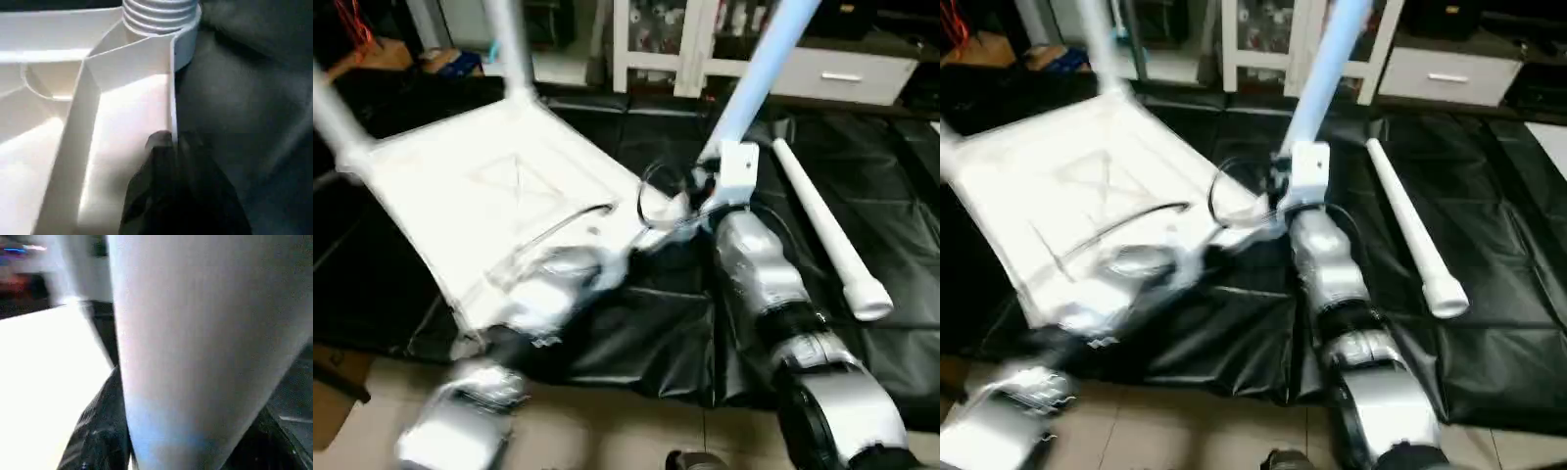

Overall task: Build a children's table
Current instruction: Insert table leg to table base

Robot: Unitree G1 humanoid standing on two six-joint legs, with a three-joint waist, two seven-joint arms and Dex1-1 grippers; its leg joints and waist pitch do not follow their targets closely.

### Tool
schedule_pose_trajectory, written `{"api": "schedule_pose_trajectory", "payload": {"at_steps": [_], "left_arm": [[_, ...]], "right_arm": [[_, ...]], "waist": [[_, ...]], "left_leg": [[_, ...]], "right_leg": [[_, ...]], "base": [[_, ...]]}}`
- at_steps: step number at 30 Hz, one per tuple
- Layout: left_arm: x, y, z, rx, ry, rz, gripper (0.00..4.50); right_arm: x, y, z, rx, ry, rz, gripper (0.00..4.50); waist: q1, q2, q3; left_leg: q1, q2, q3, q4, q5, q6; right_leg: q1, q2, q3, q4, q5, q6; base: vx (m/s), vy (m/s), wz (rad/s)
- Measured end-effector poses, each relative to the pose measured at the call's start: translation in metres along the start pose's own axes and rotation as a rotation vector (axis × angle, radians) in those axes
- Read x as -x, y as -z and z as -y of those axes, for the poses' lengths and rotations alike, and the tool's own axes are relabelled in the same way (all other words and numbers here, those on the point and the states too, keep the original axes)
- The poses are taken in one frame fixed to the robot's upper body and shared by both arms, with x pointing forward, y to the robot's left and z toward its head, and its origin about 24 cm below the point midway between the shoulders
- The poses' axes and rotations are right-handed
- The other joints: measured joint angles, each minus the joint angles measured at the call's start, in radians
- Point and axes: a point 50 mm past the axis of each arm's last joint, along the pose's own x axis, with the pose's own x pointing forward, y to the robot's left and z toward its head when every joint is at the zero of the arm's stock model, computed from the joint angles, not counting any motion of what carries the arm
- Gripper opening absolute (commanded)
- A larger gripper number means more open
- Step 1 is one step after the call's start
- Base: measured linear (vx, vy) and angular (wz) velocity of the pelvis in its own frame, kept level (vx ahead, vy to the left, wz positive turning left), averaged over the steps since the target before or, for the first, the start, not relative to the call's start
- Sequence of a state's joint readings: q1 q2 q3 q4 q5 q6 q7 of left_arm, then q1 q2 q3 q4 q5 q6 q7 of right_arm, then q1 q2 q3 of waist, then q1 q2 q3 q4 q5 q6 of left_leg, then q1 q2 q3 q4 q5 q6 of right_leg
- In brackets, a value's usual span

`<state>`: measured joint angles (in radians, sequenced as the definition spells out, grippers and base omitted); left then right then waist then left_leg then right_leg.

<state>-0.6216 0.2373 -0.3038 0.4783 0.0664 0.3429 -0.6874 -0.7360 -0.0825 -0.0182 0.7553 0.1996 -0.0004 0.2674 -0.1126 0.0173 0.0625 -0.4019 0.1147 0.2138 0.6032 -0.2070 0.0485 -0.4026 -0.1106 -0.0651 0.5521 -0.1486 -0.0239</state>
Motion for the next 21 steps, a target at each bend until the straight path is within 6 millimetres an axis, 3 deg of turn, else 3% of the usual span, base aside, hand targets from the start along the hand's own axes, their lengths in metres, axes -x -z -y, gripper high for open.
{"api": "schedule_pose_trajectory", "payload": {"at_steps": [4, 10, 15, 21], "left_arm": [[0.025, 0.012, 0.000, -0.118, 0.181, 0.007, 0.00], [0.034, 0.018, 0.012, -0.129, 0.351, 0.019, 0.00], [0.031, 0.019, 0.021, -0.149, 0.419, 0.027, 0.00], [0.032, 0.020, 0.025, -0.149, 0.475, 0.027, 0.00]], "right_arm": [[0.029, -0.004, 0.007, 0.087, -0.340, -0.057, 1.82], [0.069, -0.008, 0.026, 0.193, -0.668, -0.185, 1.82], [0.083, -0.005, 0.033, 0.172, -0.750, -0.219, 1.81], [0.094, -0.003, 0.041, 0.098, -0.820, -0.232, 1.81]], "waist": [[0.040, -0.002, -0.001], [0.097, -0.006, -0.004], [0.117, -0.009, -0.004], [0.118, -0.010, -0.003]], "left_leg": [[0.001, 0.001, 0.001, 0.000, 0.000, 0.000], [0.005, 0.002, 0.009, 0.000, 0.000, -0.001], [0.011, 0.005, 0.021, 0.000, 0.000, -0.001], [0.016, 0.004, 0.025, 0.000, 0.000, -0.001]], "right_leg": [[0.001, 0.000, 0.000, 0.003, -0.003, -0.002], [0.002, -0.002, 0.005, 0.009, -0.007, -0.009], [0.007, -0.001, 0.018, 0.009, -0.008, -0.008], [0.008, 0.000, 0.027, 0.009, -0.013, 0.000]], "base": [[0.000, 0.000, 0.00], [0.000, 0.000, 0.00], [0.000, 0.000, 0.00], [0.000, 0.000, 0.00]]}}
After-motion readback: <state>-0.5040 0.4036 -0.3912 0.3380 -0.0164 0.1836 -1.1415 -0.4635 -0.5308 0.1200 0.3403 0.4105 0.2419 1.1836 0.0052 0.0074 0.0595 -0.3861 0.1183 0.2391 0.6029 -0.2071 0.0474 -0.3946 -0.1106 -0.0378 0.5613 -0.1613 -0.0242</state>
